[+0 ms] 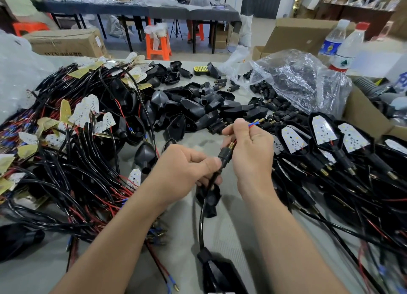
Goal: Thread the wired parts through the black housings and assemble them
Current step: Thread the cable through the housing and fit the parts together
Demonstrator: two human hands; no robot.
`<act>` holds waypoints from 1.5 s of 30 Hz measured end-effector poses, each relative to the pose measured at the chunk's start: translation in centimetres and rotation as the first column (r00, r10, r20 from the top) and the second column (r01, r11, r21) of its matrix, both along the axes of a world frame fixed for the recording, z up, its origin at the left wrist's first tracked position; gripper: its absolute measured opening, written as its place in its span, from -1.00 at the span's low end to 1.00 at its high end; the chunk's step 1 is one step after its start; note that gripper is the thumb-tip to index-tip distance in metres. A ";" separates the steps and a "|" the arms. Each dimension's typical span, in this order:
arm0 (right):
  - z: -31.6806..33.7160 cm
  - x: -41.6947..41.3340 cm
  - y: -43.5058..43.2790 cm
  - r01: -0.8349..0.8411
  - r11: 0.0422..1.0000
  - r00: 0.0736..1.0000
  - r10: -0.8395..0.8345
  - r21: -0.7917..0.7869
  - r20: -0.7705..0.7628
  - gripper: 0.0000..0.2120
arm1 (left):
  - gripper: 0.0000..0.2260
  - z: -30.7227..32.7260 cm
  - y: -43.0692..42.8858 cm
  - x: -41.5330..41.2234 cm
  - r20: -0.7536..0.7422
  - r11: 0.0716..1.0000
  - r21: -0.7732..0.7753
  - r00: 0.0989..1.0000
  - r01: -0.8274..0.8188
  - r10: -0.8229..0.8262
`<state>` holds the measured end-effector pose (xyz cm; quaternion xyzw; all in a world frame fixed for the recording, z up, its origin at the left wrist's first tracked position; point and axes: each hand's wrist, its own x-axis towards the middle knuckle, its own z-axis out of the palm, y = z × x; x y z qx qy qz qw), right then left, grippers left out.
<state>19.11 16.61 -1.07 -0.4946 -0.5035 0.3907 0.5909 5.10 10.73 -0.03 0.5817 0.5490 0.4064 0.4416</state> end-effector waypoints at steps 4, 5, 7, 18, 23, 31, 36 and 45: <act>-0.3 -0.6 -0.1 -0.038 0.999 0.999 0.038 0.006 0.031 -0.62 | -0.76 0.0 -0.2 0.1 0.044 1.000 -0.020 0.999 0.020 -0.019; -0.3 -0.7 -0.1 -0.046 0.999 0.998 0.047 -0.011 0.036 -0.63 | -0.76 -0.1 -0.3 0.4 0.071 1.000 -0.026 0.997 -0.011 0.013; -0.2 -0.6 -0.1 -0.066 0.997 0.997 0.067 -0.029 0.039 -0.63 | -0.80 -0.2 -0.3 1.1 0.085 0.996 -0.041 0.993 -0.083 0.086; 0.9 1.9 1.3 -0.017 0.959 0.842 -0.138 -0.283 -0.521 -0.65 | -0.80 -0.1 -1.2 0.6 -0.364 0.980 0.200 0.929 0.001 0.074; 1.3 3.3 1.7 0.008 0.962 0.677 -0.206 -0.273 -0.706 -0.69 | -0.73 0.5 -0.2 -2.1 -0.029 0.949 -0.107 0.953 0.296 -0.301; 1.6 2.4 1.1 -0.366 0.921 0.467 0.056 -0.135 -0.883 -0.70 | -0.65 0.4 -0.4 -2.4 0.275 0.834 -0.087 0.818 0.544 -0.505; 1.0 0.3 -0.6 -0.594 0.786 0.767 0.489 -0.171 -0.417 -0.85 | -0.83 -0.1 0.2 -1.9 0.321 0.970 -0.062 0.925 0.236 -0.205; 1.4 0.8 0.3 -0.358 0.928 0.817 0.259 -0.101 -0.515 -0.75 | -0.62 -0.6 0.2 -2.3 0.235 0.965 -0.107 0.949 0.240 -0.210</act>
